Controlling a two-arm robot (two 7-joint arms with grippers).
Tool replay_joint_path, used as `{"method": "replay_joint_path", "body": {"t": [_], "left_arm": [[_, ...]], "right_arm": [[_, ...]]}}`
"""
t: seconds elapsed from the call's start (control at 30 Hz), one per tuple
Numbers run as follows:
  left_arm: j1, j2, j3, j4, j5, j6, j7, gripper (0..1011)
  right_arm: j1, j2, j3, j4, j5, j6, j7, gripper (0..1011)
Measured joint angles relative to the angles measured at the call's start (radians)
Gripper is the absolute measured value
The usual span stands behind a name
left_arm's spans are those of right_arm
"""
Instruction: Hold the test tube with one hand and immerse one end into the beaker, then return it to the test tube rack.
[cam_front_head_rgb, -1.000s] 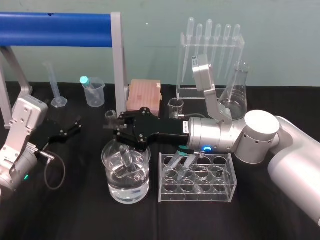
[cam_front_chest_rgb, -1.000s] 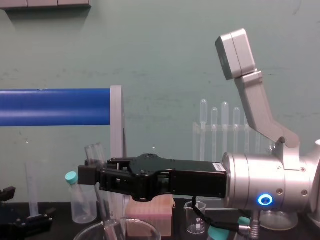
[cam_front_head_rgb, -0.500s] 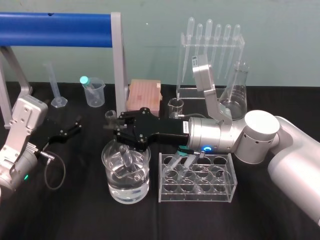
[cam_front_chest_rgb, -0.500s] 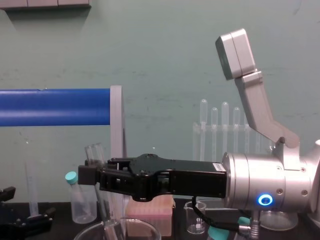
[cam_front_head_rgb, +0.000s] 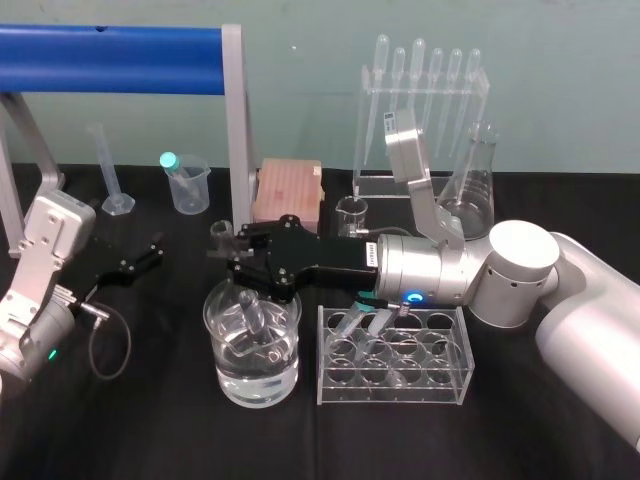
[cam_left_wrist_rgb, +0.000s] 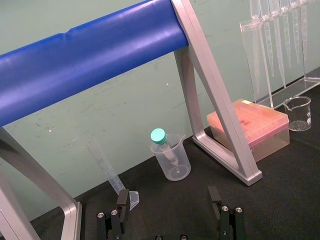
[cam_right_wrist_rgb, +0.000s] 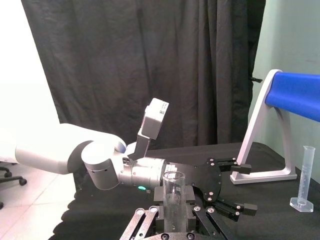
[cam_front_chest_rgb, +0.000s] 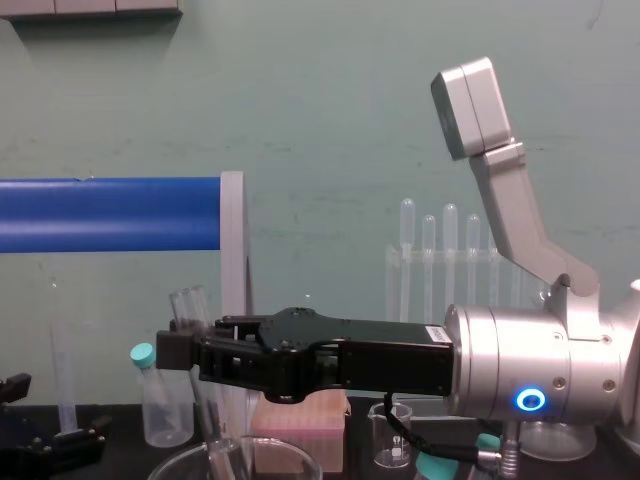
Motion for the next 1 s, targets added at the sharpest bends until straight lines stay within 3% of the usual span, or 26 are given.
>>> {"method": "replay_joint_path", "body": {"t": [0.33,0.53,0.77,1.0], "left_arm": [[0.0,0.0,0.0,0.0,0.0,0.0,0.0,1000],[0.0,0.0,0.0,0.0,0.0,0.0,0.0,1000],[0.0,0.0,0.0,0.0,0.0,0.0,0.0,1000],[0.0,0.0,0.0,0.0,0.0,0.0,0.0,1000]], "right_arm": [[0.001,0.0,0.003,-0.004,0.004,-0.006,0.012,227],[-0.003,0.009,0.028,-0.041,0.026,-0.036,0.022,227],[-0.012,0.026,0.095,-0.086,0.097,-0.083,0.041,228],[-0.027,0.065,0.194,-0.153,0.176,-0.155,0.049,227]]}}
